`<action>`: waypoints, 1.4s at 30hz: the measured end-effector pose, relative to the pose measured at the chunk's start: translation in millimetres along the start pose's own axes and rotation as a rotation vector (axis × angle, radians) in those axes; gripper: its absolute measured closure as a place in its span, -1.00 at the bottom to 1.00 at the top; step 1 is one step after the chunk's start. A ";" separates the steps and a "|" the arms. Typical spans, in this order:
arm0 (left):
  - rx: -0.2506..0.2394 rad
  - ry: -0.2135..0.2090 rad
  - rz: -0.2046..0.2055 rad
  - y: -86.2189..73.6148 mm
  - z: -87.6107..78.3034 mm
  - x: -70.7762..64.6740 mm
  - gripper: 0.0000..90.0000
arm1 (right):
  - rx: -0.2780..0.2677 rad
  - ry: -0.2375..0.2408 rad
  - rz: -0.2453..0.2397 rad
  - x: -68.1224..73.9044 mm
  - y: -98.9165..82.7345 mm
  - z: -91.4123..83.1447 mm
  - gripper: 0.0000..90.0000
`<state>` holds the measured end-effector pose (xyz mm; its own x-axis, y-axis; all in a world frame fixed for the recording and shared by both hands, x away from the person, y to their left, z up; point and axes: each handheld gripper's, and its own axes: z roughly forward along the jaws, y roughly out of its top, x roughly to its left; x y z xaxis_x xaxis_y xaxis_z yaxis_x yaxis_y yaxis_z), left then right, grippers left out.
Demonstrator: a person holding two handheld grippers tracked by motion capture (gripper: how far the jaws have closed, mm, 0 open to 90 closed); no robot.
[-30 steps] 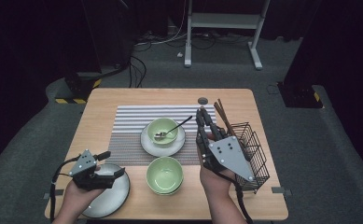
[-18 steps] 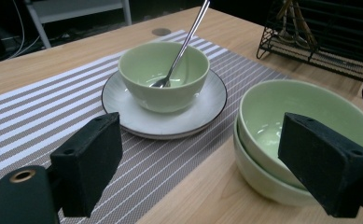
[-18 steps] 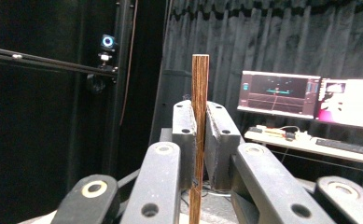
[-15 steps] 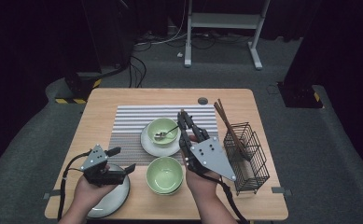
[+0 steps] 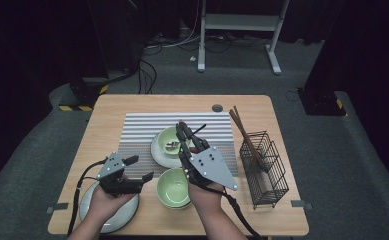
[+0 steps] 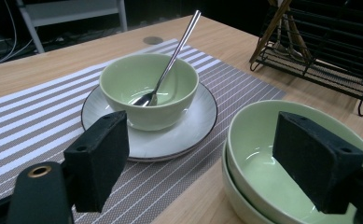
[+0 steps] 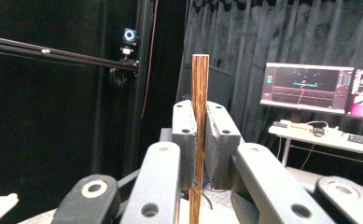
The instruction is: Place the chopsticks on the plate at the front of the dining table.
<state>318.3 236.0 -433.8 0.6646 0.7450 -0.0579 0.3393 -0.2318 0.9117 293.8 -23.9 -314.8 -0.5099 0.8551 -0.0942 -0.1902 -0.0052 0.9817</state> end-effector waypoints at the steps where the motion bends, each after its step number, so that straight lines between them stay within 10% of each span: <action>1: 0.000 0.003 -0.005 0.3 1.5 -0.7 -0.56 | 0.002 0.003 0.000 1.2 -0.5 0.6 0.85; 42: -0.076 -0.053 0.040 4.1 27.8 -24.7 0.39 | 0.033 0.135 0.068 38.0 -8.9 12.2 0.85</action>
<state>321.8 199.3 -439.9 0.7113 0.7017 -0.0402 0.2614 -0.2110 0.9419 286.4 15.0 -325.1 -0.6292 0.7759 -0.0462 -0.1250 -0.0423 0.9913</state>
